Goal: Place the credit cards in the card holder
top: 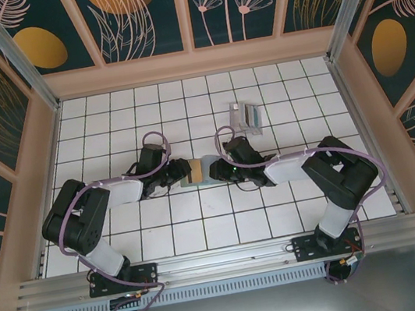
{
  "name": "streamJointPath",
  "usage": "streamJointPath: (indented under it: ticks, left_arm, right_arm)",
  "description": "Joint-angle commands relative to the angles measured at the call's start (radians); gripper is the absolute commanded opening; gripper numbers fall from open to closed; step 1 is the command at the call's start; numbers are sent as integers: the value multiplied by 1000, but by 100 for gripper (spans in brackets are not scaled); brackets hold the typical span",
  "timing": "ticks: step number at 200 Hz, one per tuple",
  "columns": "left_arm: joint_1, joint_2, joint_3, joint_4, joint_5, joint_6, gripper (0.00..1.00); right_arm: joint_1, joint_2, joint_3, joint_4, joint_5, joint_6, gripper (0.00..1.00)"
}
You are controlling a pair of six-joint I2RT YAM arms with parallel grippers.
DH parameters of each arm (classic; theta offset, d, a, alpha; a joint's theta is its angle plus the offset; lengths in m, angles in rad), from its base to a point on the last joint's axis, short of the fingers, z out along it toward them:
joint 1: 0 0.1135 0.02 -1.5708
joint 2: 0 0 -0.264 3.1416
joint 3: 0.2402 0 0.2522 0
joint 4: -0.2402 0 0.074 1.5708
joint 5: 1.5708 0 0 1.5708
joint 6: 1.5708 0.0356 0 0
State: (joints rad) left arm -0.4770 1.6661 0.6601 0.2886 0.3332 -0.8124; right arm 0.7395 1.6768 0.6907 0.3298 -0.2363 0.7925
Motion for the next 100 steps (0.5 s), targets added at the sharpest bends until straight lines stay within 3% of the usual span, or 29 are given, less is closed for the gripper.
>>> streamJointPath:
  ticks: [1,100]
  left_arm:
    - [-2,11,-10,17,9,21,37]
    - [-2,24,-8,26,20,20,37]
  right_arm:
    - [-2,-21,33,-8,9,-15,31]
    - [-5,-34,53,-58,32,-41,21]
